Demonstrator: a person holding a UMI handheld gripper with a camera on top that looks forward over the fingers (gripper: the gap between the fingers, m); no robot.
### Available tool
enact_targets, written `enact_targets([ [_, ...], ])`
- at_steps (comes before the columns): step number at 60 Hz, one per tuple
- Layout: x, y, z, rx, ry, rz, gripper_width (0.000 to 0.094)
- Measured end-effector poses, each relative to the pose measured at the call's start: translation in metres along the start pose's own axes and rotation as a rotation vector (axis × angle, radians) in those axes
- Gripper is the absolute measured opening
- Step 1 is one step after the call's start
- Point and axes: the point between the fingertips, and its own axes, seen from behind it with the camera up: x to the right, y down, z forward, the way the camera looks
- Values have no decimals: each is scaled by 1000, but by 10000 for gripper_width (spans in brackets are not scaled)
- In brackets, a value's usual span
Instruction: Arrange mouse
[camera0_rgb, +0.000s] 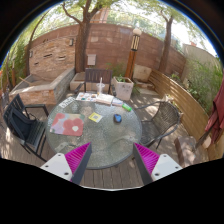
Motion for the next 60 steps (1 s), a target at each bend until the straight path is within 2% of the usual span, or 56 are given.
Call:
enact_targets([
  [5, -1, 3, 4, -28, 1, 4, 848],
  [16, 21, 26, 65, -84, -6, 22, 848],
  [27, 47, 34, 192, -67, -20, 3, 850],
  [34, 51, 12, 293, -9, -63, -9, 837],
  [45, 42, -23, 423, 30, -120, -4, 837],
  [55, 37, -43, 498, 28, -150, 14, 797],
  [60, 38, -43, 517, 9, -156, 22, 733],
])
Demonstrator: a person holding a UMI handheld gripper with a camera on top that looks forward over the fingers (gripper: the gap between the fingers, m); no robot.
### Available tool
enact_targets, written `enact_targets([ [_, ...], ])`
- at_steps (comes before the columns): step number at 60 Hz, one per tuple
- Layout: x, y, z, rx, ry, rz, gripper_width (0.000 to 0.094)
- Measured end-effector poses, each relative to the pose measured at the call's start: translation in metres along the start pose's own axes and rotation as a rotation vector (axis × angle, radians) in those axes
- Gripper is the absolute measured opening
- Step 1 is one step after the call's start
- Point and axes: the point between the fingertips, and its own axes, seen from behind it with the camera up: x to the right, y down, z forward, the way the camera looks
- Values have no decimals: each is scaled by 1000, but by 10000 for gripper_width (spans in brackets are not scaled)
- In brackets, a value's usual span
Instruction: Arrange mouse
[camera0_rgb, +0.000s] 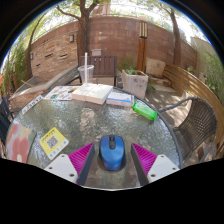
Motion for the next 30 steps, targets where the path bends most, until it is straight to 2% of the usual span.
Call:
enact_targets([
  [3, 0, 3, 8, -13, -9, 3, 604],
  [6, -1, -1, 9, 10, -27, 9, 479],
  [22, 1, -1, 6, -13, 25, 8, 348],
  [27, 7, -17, -7, 16, 71, 12, 349],
  [30, 9, -38, -25, 66, 108, 28, 349],
])
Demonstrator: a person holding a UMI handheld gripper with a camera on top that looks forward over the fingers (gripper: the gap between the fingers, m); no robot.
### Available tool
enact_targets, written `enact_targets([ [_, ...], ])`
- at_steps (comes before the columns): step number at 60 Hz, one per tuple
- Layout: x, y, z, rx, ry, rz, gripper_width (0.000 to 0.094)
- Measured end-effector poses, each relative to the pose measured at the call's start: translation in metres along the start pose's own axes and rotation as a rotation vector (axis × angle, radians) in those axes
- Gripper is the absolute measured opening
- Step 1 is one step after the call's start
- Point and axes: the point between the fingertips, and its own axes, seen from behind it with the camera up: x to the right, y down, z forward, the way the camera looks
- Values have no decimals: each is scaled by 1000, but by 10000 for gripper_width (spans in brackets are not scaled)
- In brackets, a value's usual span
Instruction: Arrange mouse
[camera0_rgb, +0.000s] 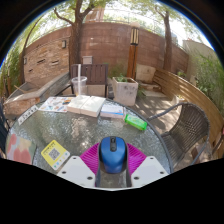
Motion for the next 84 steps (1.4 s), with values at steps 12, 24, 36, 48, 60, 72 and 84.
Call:
enact_targets([
  [12, -52, -148, -128, 294, 18, 107, 347],
  [24, -243, -138, -187, 341, -157, 80, 346],
  [36, -366, 17, -105, 56, -242, -1, 349],
  [48, -385, 66, -78, -72, -235, -11, 524],
  [60, -374, 34, -142, -30, -180, -51, 859],
  [72, -363, 3, -233, -25, -142, -37, 849],
  [84, -351, -4, -289, -30, -113, -39, 848],
])
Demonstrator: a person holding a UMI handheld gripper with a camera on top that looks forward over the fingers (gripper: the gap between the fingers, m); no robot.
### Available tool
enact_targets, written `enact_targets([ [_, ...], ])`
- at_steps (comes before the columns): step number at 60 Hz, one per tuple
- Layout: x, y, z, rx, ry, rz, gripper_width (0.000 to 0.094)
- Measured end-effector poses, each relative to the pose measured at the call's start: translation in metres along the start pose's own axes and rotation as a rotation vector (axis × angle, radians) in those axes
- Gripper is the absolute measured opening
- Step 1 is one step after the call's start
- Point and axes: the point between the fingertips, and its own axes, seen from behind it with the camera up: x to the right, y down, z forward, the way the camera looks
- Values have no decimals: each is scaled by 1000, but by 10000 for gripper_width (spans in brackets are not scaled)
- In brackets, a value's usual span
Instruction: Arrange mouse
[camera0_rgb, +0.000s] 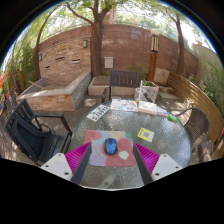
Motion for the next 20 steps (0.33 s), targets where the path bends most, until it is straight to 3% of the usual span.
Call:
enact_targets([
  [20, 10, 5, -27, 0, 26, 6, 847],
])
